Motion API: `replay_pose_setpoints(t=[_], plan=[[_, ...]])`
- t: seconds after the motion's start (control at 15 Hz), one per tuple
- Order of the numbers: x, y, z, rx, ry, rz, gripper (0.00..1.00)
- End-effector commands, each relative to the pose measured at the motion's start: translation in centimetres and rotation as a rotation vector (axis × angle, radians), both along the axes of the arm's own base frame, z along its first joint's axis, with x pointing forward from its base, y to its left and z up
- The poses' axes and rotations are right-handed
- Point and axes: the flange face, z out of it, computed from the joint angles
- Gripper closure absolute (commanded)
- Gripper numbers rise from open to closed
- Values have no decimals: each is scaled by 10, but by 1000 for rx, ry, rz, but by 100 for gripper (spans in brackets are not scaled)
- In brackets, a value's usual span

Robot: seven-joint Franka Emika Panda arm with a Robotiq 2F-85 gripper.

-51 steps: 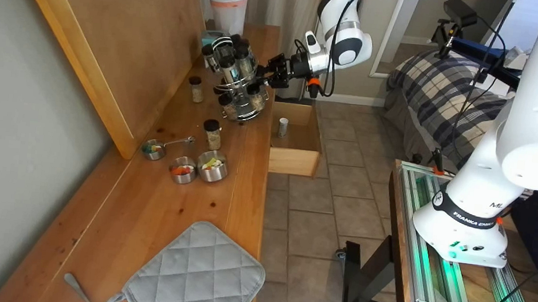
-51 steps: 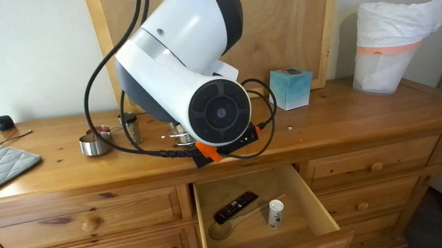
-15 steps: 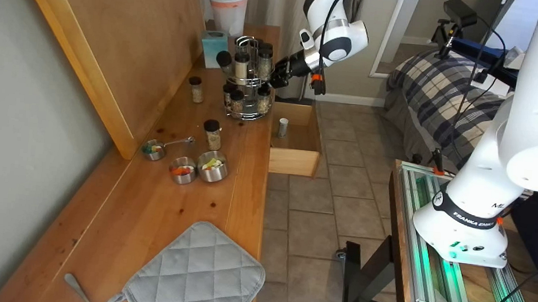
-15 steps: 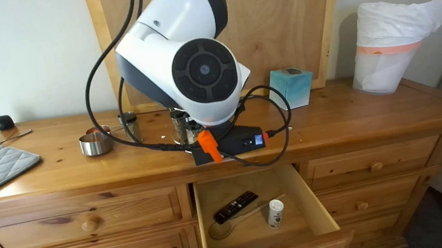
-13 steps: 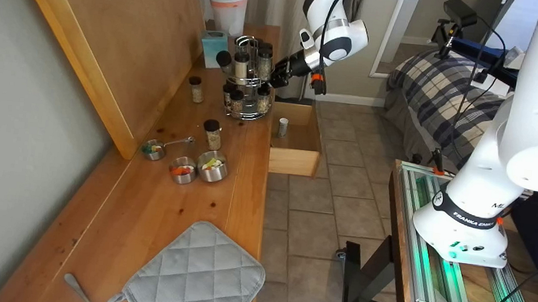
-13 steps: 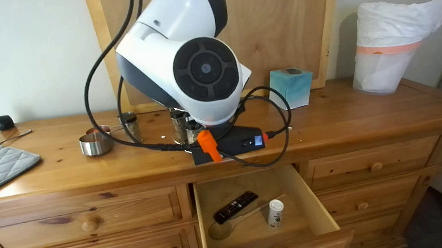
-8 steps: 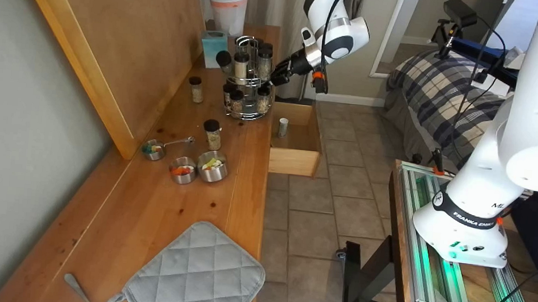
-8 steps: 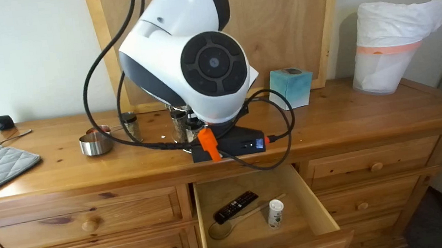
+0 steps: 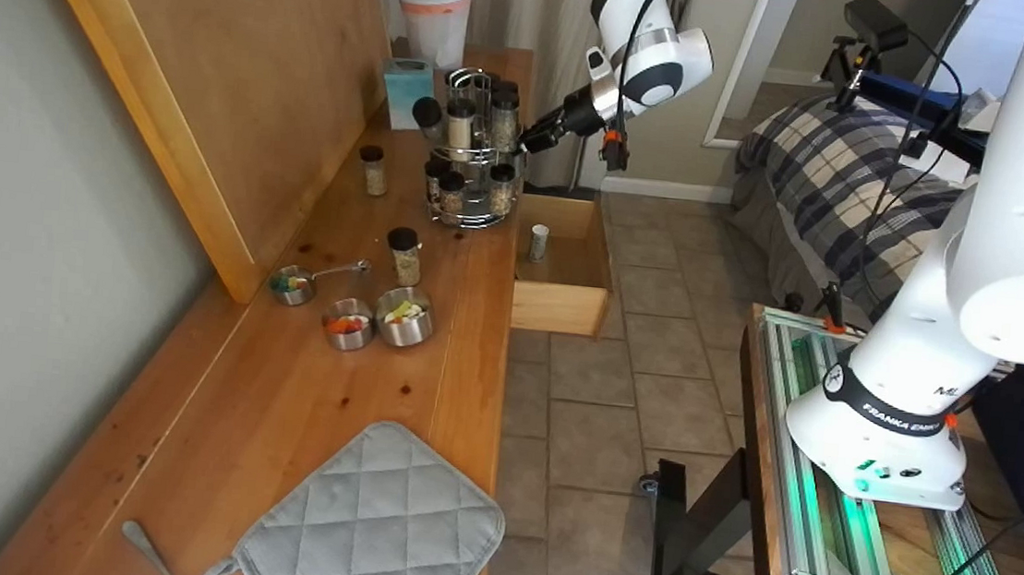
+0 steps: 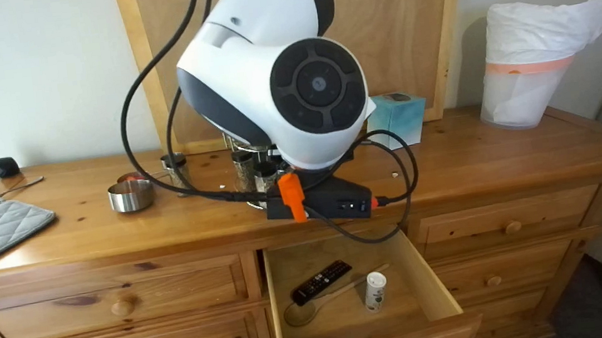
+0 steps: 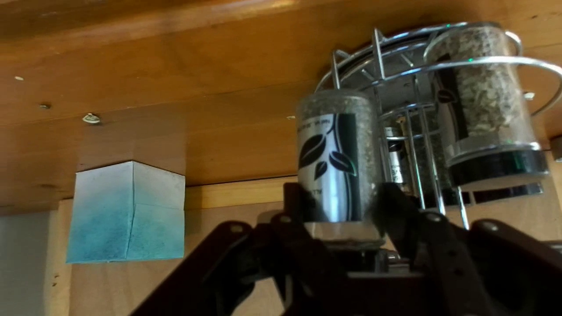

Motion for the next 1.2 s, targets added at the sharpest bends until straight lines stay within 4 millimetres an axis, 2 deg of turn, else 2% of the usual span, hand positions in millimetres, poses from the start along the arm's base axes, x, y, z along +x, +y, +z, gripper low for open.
replay_pose_setpoints(t=[0.0, 0.33, 0.67, 0.8, 0.93, 1.13], plan=[[-5, -12, 24, 72, -30, -29, 77], [-11, -33, 44, 117, -79, -105, 77], [-7, -58, 68, 29, -99, -182, 77], [2, -68, 78, -11, -112, -207, 77], [20, -76, 85, -26, -144, -214, 77], [47, -90, 83, -13, -197, -246, 77]])
